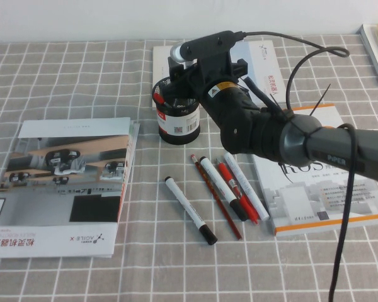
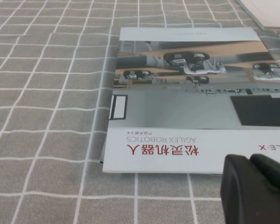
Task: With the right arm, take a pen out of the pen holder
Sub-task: 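Take a marker out of the pen holder and lay it on the table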
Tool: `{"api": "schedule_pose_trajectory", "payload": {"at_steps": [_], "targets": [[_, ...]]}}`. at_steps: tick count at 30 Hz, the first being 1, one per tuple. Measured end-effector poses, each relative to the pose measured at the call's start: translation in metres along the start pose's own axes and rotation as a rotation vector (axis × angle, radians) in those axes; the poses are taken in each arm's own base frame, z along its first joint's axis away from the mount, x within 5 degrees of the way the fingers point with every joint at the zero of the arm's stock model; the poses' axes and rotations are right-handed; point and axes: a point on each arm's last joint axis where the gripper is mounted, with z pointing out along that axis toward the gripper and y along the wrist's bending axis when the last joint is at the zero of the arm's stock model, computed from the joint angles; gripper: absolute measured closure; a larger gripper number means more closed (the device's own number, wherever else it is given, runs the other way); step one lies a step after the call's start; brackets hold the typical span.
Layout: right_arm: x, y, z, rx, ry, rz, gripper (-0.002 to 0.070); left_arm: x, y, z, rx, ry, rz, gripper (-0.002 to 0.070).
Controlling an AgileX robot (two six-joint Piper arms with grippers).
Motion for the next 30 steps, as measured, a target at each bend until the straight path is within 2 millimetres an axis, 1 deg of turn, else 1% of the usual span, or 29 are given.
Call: {"api": "schedule_pose_trajectory", "payload": {"at_steps": [3, 10, 21, 24, 30], "targets": [[0.0021, 0.0006, 0.0041, -0.005, 0.008, 0.001, 0.0244, 0.0000, 0.0000, 0.0000, 0.000, 0.000, 0.000, 0.0680], [0.0040, 0.0016, 0.0050, -0.014, 0.026, 0.002, 0.0244, 0.0000, 0.0000, 0.0000, 0.000, 0.000, 0.000, 0.0680], [0.0058, -0.0001, 0.0054, -0.017, 0.047, 0.004, 0.0283, 0.0000, 0.0000, 0.0000, 0.000, 0.000, 0.000, 0.0680], [0.0063, -0.0021, 0.0058, -0.012, 0.053, 0.012, 0.0307, 0.0000, 0.0000, 0.0000, 0.000, 0.000, 0.000, 0.0680], [0.0093, -0.0023, 0.0065, -0.009, 0.060, 0.019, 0.0384, 0.0000, 0.0000, 0.0000, 0.000, 0.000, 0.000, 0.0680]]}}
